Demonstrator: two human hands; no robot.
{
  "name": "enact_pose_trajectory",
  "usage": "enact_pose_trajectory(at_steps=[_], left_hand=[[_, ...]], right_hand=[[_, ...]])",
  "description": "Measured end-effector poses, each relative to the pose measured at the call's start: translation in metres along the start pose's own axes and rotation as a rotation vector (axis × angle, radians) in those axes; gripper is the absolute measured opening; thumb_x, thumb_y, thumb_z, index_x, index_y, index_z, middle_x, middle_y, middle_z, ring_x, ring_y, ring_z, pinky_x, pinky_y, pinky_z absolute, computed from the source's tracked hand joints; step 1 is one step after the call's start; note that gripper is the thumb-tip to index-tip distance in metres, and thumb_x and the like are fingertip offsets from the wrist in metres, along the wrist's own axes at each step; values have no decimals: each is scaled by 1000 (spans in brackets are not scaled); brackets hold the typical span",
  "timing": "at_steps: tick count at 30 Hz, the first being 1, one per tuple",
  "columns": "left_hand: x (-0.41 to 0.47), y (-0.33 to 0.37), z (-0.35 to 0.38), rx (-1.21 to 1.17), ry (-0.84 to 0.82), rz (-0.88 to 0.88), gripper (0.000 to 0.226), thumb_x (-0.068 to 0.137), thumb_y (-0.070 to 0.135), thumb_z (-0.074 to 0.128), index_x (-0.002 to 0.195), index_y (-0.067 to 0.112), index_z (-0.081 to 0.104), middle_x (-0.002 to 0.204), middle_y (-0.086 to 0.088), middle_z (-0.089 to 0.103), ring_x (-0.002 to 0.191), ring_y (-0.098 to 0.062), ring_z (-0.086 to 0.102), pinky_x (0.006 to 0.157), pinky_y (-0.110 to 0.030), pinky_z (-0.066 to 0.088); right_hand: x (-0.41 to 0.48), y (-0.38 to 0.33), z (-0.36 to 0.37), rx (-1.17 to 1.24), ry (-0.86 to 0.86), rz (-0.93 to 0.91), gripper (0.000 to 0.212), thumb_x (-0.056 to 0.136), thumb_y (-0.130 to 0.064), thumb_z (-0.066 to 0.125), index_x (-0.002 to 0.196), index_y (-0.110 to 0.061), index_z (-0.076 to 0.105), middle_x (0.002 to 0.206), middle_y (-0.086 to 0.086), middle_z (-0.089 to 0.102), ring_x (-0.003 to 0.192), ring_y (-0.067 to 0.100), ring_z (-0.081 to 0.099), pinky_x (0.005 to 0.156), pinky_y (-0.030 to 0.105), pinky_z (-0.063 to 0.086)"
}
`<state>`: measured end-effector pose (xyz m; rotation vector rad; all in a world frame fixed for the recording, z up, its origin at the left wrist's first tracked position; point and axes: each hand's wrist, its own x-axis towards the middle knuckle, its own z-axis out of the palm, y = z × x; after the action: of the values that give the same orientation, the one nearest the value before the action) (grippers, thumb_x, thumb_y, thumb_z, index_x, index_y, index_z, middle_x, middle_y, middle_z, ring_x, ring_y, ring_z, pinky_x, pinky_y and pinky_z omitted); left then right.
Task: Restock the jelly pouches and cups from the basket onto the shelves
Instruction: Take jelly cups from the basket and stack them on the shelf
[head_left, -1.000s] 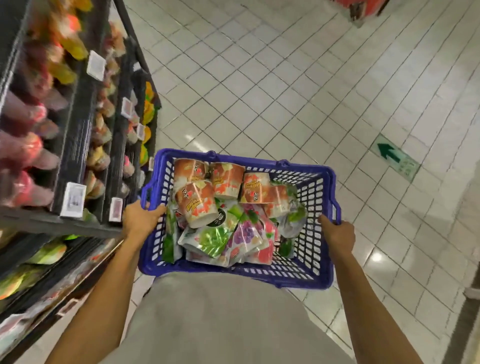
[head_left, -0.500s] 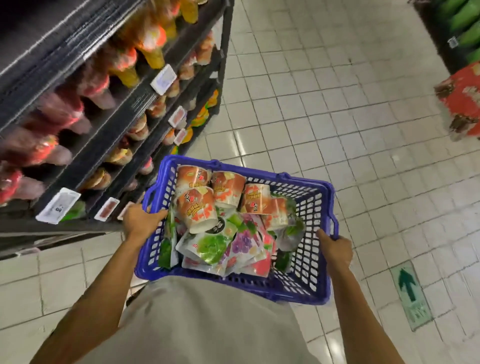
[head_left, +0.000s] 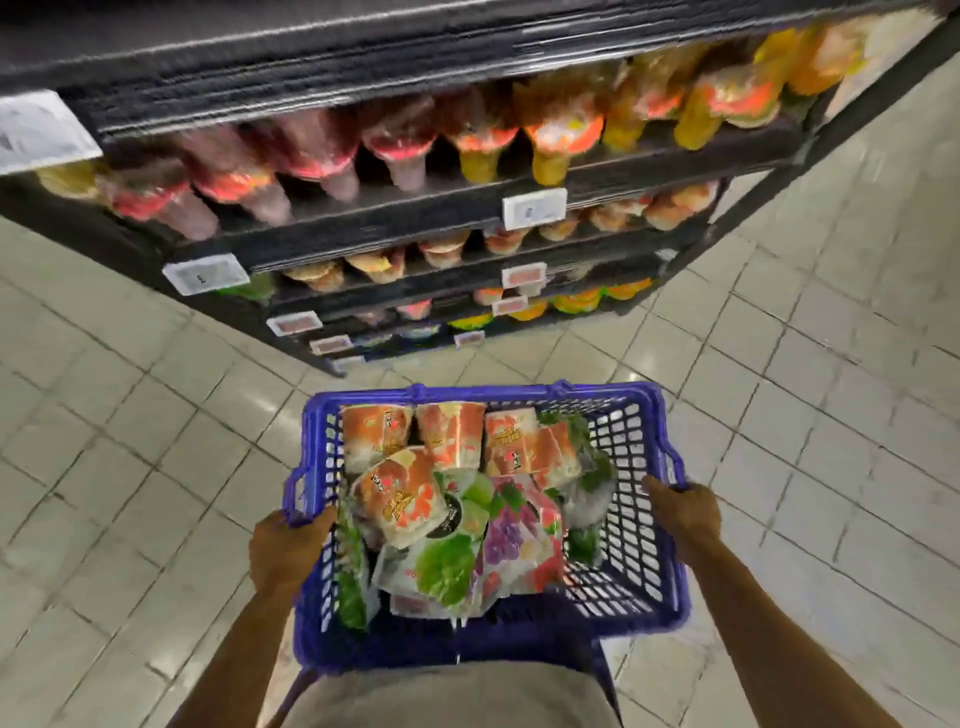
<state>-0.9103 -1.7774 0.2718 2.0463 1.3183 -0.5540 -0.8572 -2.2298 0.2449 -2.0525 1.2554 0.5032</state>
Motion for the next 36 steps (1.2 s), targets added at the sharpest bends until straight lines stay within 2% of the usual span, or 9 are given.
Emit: enact_pose_trajectory(at_steps=[4,7,16,19,22,24,27,32,36], left_hand=[[7,-32,30,-22,6,-104,37,78,30,79,58,9,56,62,-15,60,63,-31,57,62,-33,42],[29,-53,56,-54,4,-199,43,81,29,77,51,10,53,51,-11,56,54,-29,53,57,-33,38],[130,-75,138,-73,-62,-338,42,84,31,74,56,5,57,60,-18,61,69,-38,63,66,-39,48],[169,-71,168,-92,-95,-320,39,82,38,75,66,4,61,66,-19,62,78,-41,68,72,-45,55],[213,-73,201,-85,-89,-279,47,63,51,65,74,5,65,68,-19,66,69,-36,67,66,-41,56],[245,-78,223,-90,-71,-270,43,72,44,73,82,3,67,74,-18,66,67,-32,64,63,-36,52],[289,-87,256,-104,-44,-265,30,82,33,74,84,5,64,81,-17,65,79,-33,64,66,-35,46],[328,-95,289,-111,2,-218,26,80,32,73,80,9,61,78,-15,64,78,-33,62,72,-41,54],[337,-102,300,-128,28,-192,24,77,30,74,75,11,59,69,-8,61,79,-34,64,65,-35,48]], right_hand=[[41,-6,31,-77,-84,54,39,77,-40,78,57,-10,62,47,3,57,48,21,54,45,23,38],[72,-8,67,-115,-105,62,41,74,-40,80,55,-11,59,47,4,55,48,20,53,44,24,35],[157,8,180,-234,-96,79,44,70,-37,82,46,-13,54,29,-2,46,41,20,50,42,24,35],[182,6,219,-257,-106,72,40,72,-41,81,55,-11,60,44,5,56,48,23,57,44,23,38],[214,2,259,-285,-122,65,39,72,-41,80,64,-7,61,57,11,60,54,26,59,45,25,43],[236,0,284,-292,-143,53,40,72,-39,80,74,-2,66,67,15,63,60,31,61,51,34,51],[263,2,315,-287,-151,42,41,73,-37,81,84,1,68,78,16,65,67,32,60,64,47,58],[285,12,341,-314,-84,11,34,68,-35,81,67,-7,62,68,13,62,58,27,57,67,48,57],[291,13,346,-320,-69,-11,35,70,-36,80,66,-8,59,62,8,58,57,26,56,64,41,53]])
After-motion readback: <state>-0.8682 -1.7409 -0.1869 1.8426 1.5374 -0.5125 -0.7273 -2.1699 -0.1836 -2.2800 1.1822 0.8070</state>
